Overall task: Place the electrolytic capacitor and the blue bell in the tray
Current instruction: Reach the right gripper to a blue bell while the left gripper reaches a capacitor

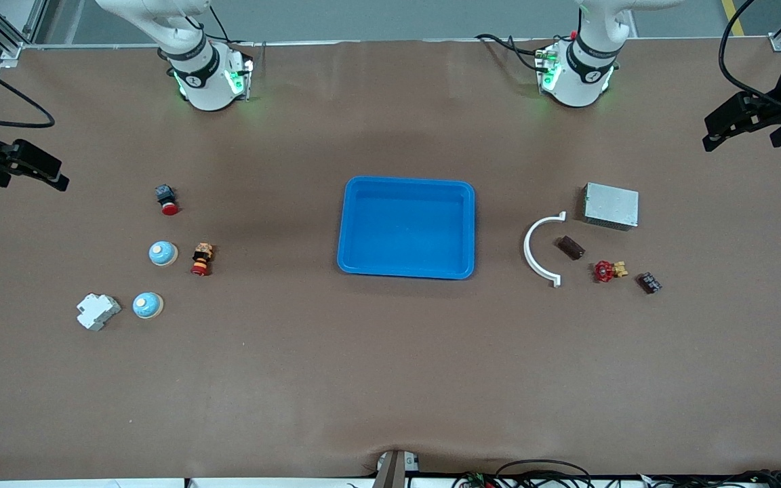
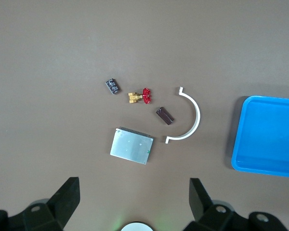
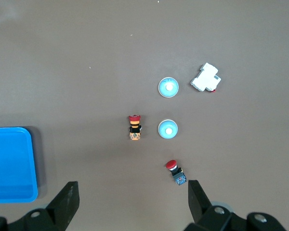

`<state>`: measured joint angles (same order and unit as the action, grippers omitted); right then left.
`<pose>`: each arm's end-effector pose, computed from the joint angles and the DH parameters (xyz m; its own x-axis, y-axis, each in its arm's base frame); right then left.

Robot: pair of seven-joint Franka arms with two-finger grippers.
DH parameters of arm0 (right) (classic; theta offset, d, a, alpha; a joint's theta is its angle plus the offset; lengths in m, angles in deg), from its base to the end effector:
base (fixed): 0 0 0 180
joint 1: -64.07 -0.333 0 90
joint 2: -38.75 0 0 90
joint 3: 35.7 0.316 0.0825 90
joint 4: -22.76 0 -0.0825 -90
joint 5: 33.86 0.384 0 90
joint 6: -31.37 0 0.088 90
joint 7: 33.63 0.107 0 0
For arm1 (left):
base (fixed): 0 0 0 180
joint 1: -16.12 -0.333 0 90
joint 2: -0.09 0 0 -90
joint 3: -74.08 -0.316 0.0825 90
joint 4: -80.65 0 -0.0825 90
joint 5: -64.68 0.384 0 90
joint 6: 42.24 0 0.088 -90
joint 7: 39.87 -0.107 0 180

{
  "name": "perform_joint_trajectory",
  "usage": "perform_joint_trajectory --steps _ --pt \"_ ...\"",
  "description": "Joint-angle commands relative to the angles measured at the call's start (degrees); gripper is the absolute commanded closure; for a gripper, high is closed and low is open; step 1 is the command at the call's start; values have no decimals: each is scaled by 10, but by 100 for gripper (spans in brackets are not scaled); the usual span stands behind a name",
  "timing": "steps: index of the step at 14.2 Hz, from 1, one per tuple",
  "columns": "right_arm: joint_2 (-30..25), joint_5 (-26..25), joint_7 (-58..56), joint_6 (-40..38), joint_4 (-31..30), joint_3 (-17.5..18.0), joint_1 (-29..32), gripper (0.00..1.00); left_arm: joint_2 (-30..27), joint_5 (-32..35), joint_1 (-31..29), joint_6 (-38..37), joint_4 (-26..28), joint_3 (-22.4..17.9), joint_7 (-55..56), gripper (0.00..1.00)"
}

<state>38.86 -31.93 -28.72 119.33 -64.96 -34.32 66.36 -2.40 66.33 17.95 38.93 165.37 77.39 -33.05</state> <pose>0.5519 -0.0051 0.6391 0.9950 -0.1002 -0.0006 -0.1001 -0.9944 -0.0338 0.5222 -0.0444 0.6774 0.9993 0.0338 -0.0147 0.0333 -0.9989 -0.0330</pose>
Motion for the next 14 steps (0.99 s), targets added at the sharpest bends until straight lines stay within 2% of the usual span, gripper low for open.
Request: perform_joint_trajectory --steps 1,5,6,8,10,12,14 --pt "-20 8 -2 8 -20 0 4 0 3 -8 -2 -7 -9 1 4 0" --pt "-24 8 -2 12 -29 -1 4 0 4 -7 -2 -7 -10 0 4 0" --pt "-38 8 -3 39 -62 -1 4 0 5 -5 -1 -7 -10 0 4 0" --pt "-76 8 -2 128 -170 -3 4 0 11 -9 -3 -7 -10 -1 2 0" --pt "-85 8 -18 196 -246 -7 11 0 22 -10 -3 -7 -1 -2 -1 0" --pt "-81 8 -36 267 -309 -8 21 0 29 -9 -2 -2 29 -2 7 0" --pt "-71 8 -39 326 -353 -8 20 0 23 -10 -3 27 81 -2 29 0"
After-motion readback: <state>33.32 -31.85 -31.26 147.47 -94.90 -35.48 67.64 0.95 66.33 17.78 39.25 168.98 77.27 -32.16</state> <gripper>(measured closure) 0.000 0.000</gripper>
